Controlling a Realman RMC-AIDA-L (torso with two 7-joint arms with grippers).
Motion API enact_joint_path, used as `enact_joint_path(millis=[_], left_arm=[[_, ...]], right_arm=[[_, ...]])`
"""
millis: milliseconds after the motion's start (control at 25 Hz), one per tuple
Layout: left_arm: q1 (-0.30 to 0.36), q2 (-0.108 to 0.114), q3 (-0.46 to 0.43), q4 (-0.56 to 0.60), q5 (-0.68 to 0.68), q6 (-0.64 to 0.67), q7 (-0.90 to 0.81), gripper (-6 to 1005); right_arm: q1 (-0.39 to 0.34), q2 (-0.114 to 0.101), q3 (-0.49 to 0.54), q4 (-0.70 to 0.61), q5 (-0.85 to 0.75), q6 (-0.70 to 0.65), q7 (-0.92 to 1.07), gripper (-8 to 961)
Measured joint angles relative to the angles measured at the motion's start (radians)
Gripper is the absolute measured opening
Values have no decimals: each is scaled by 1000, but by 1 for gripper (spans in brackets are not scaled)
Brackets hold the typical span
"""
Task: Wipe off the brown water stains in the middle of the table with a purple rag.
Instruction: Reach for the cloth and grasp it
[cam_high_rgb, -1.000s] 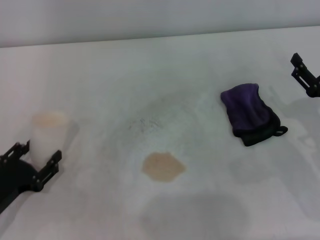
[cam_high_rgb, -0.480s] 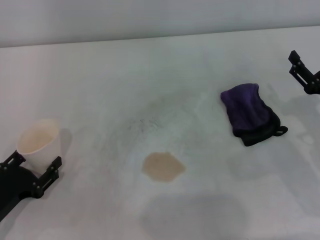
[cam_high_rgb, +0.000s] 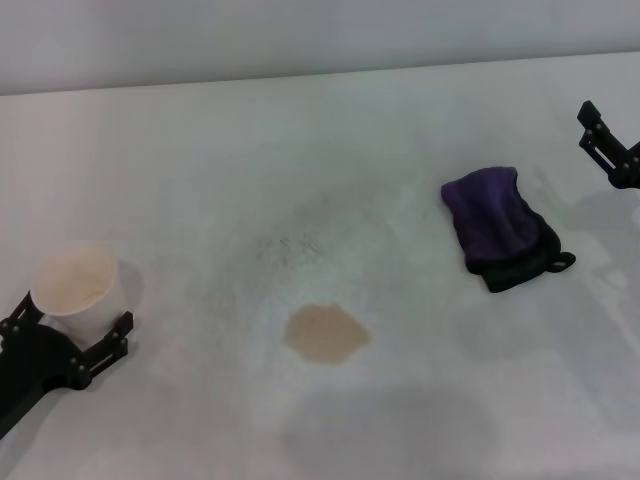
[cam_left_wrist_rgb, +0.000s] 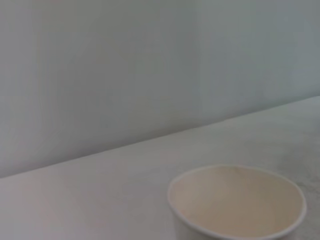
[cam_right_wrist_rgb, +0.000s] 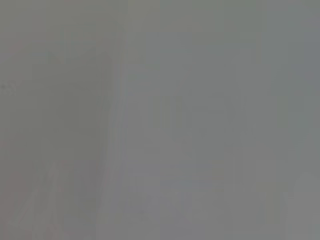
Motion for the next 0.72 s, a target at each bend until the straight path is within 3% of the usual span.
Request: enact_joint_path(millis=[320, 720], left_arm=[[25, -2, 0, 0, -10, 19, 5, 893], [92, -1, 0, 1, -55, 127, 38, 893]], right_arm=[[9, 0, 2, -9, 0, -16, 0, 841], [29, 0, 1, -15, 0, -32, 0, 841]])
